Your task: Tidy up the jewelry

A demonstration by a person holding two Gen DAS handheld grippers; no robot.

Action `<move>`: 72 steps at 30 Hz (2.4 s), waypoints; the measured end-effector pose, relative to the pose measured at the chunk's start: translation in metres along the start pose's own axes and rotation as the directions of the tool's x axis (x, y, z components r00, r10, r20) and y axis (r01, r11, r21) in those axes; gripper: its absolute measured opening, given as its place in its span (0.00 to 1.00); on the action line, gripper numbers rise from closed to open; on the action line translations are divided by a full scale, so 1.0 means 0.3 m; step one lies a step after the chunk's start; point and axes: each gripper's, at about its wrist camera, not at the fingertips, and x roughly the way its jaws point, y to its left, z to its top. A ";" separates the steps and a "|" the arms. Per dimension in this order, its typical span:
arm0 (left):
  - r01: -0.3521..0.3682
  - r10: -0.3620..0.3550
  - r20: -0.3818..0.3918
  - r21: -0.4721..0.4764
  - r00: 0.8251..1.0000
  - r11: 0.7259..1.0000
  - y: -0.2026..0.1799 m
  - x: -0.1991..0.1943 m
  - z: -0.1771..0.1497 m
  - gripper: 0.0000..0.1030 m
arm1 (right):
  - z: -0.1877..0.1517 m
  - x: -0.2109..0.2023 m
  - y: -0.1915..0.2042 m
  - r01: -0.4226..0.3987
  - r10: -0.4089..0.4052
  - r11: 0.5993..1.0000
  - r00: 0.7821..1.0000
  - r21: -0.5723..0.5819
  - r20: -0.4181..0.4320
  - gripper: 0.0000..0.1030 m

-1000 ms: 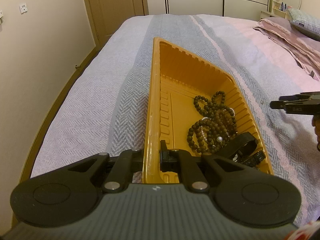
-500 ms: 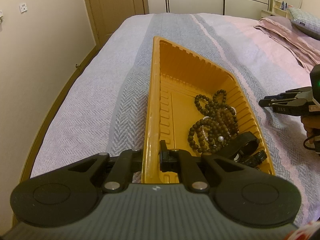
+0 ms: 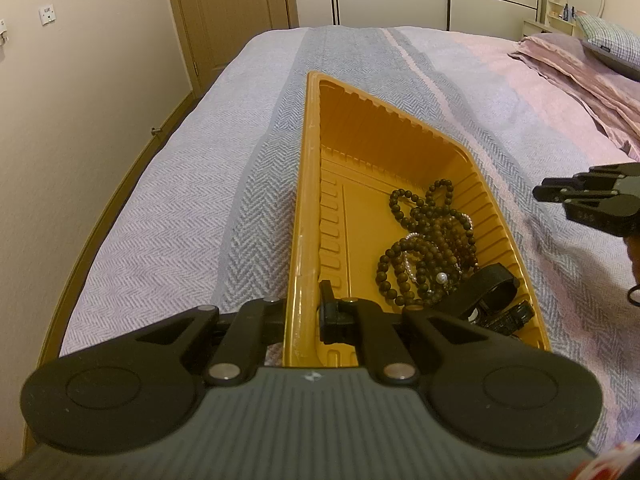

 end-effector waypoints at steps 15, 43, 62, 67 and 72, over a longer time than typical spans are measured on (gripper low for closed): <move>0.007 -0.007 0.004 -0.003 1.000 1.000 0.005 -0.001 -0.005 0.07 | 0.104 -0.117 0.101 -0.077 0.079 0.997 0.993 -0.031 0.088 0.16; 0.057 -0.057 0.001 -0.049 0.998 0.997 0.052 0.034 -0.026 0.07 | 0.209 0.003 0.295 -0.283 0.283 0.959 0.959 -0.014 -0.002 0.16; 0.111 -0.106 0.044 -0.141 0.993 0.984 0.112 0.031 -0.041 0.27 | 0.142 -0.095 0.166 -0.211 0.212 0.953 0.977 0.216 0.019 0.64; 0.096 -0.087 0.064 -0.159 0.994 0.983 0.128 -0.012 -0.041 0.35 | 0.108 -0.137 0.157 -0.180 0.188 0.949 0.982 0.259 -0.006 0.64; 0.076 -0.061 0.090 -0.175 0.994 0.982 0.137 -0.070 -0.047 0.46 | 0.082 -0.196 0.164 -0.156 0.167 0.946 0.986 0.284 -0.015 0.64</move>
